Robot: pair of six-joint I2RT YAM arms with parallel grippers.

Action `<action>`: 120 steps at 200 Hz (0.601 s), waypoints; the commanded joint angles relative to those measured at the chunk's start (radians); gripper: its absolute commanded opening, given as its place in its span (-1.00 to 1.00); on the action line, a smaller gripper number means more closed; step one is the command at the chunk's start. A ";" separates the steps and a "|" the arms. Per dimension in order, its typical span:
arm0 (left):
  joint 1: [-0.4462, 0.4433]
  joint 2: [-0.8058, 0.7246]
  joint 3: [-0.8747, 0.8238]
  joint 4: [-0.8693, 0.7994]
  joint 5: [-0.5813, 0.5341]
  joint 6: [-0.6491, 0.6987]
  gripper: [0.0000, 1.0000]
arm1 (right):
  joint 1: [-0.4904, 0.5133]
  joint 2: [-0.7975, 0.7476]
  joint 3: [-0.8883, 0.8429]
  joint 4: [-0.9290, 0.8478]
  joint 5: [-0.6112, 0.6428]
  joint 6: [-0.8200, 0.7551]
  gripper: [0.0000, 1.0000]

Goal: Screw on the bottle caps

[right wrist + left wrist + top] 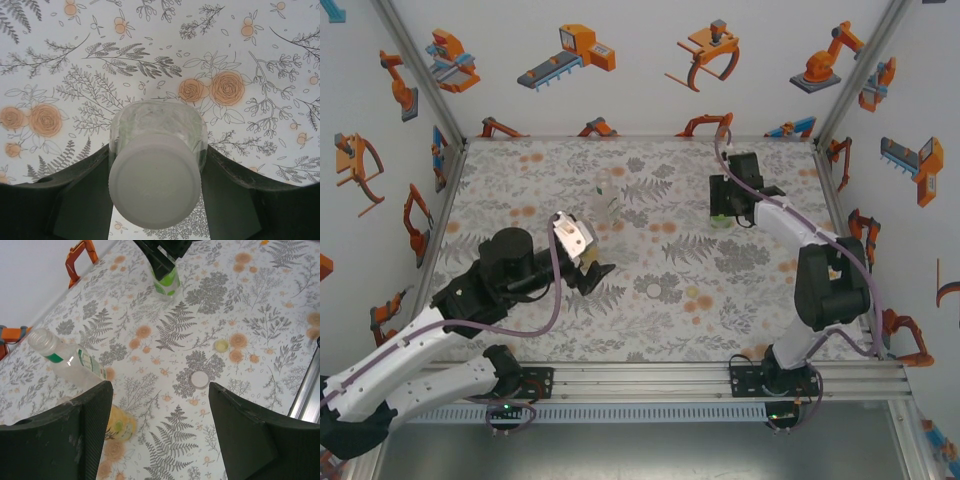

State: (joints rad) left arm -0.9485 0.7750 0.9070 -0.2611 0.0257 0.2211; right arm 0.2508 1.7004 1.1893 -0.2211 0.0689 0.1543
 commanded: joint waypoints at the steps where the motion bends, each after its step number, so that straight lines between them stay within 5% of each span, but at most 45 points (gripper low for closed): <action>1: -0.002 -0.023 -0.005 -0.013 -0.016 -0.031 0.44 | -0.002 0.011 0.036 0.027 0.005 -0.027 0.01; 120: -0.002 -0.059 -0.002 -0.032 -0.004 -0.037 0.46 | -0.004 -0.010 0.028 0.020 -0.001 -0.024 0.25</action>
State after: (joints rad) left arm -0.9485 0.7296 0.9066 -0.2802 0.0185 0.2035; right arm 0.2512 1.7100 1.1908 -0.2111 0.0685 0.1368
